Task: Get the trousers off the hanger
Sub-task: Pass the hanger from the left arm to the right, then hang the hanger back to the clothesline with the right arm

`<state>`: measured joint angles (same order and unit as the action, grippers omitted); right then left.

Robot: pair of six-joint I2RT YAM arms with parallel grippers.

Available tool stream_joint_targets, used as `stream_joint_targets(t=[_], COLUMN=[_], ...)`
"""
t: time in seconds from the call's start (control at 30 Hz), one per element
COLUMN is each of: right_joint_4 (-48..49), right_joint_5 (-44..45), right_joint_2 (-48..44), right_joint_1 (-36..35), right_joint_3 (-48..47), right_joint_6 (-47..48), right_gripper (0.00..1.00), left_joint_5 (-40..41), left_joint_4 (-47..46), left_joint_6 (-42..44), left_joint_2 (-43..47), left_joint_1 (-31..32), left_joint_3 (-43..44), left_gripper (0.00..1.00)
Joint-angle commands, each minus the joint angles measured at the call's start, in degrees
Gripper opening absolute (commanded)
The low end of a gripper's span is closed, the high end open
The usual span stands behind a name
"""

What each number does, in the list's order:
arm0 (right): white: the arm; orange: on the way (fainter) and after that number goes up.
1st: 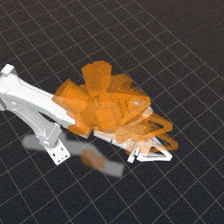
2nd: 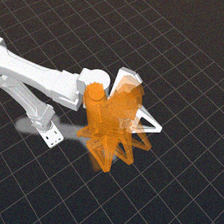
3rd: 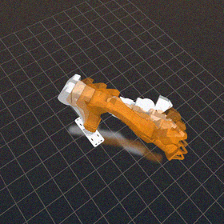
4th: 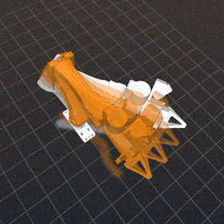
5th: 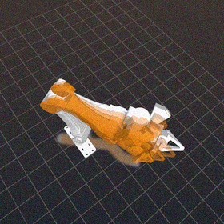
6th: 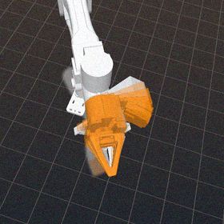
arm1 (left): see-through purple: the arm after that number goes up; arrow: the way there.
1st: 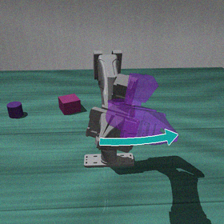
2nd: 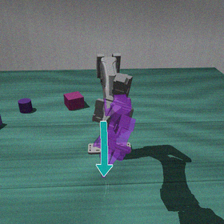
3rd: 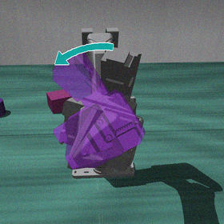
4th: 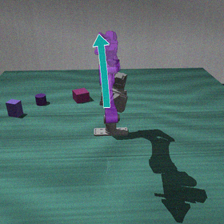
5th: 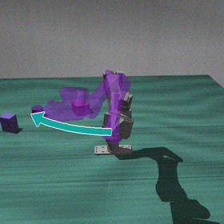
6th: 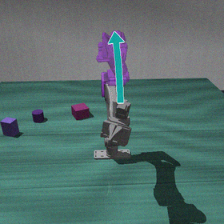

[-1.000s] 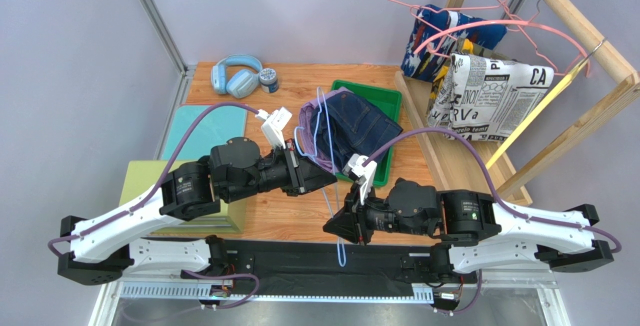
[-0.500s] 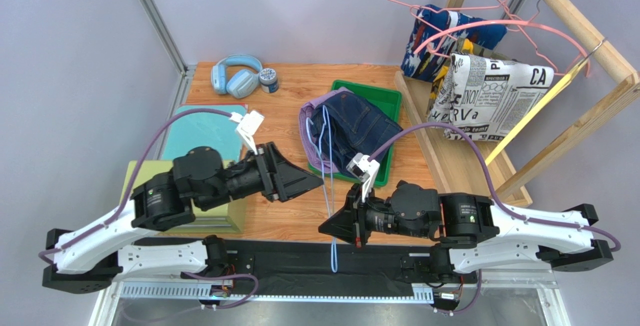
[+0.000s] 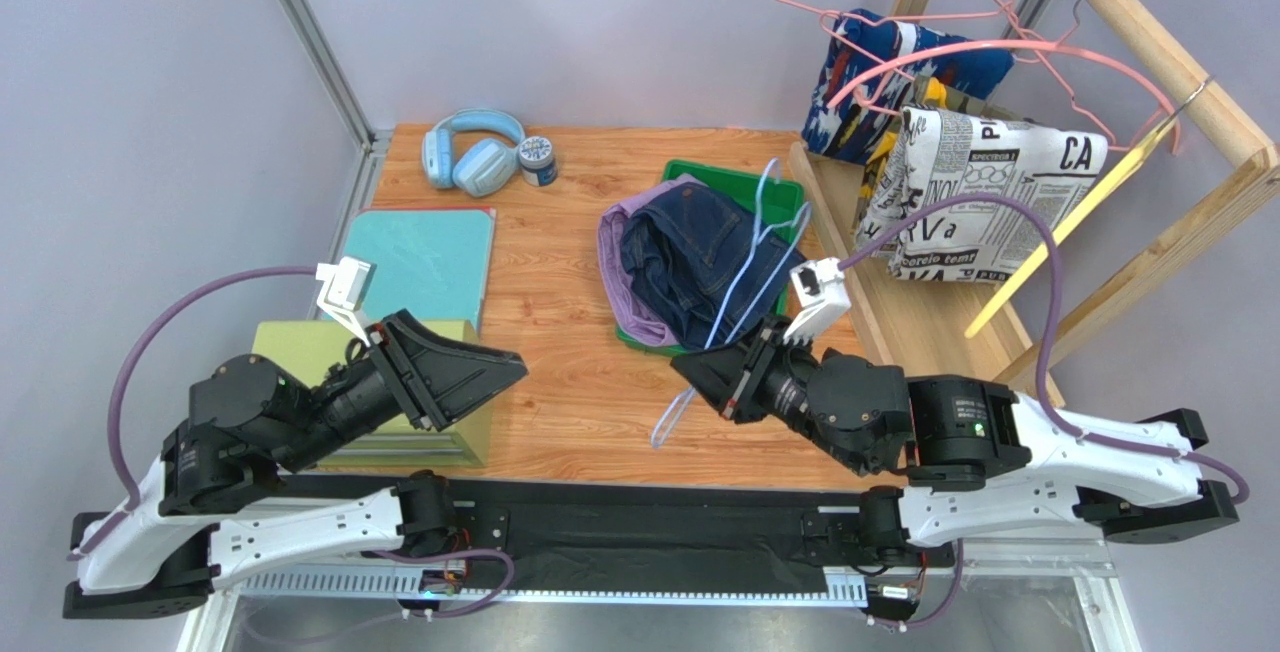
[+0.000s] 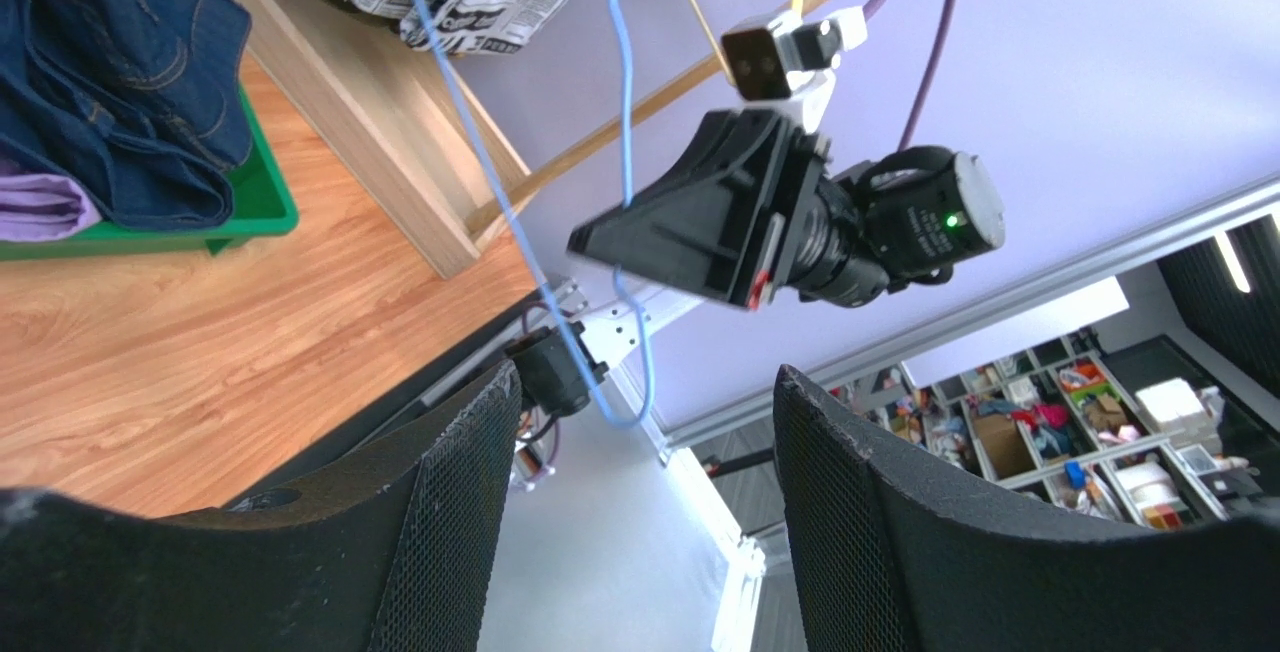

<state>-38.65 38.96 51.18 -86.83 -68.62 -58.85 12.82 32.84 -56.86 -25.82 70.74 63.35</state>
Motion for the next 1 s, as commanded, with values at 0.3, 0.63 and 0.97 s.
stream_joint_targets(t=[0.3,0.63,0.97], right_joint_4=[6.82,7.01,4.3], right_joint_5=[30.2,28.98,18.18], right_joint_2=[12.28,13.42,11.31], right_joint_1=[3.5,15.35,32.41], right_joint_3=[-20.84,-24.11,-25.41], right_joint_6=[9.53,11.48,12.01], right_gripper=[0.0,0.0,0.0], left_joint_5=[-0.34,0.45,1.42], left_joint_4=[4.34,7.06,8.82], left_joint_6=[1.05,-0.27,-0.18], left_joint_2=[5.43,10.27,10.8], left_joint_1=[0.01,0.01,0.01], left_joint_3=[-1.12,-2.18,-1.21], left_gripper=[0.67,0.66,0.66])
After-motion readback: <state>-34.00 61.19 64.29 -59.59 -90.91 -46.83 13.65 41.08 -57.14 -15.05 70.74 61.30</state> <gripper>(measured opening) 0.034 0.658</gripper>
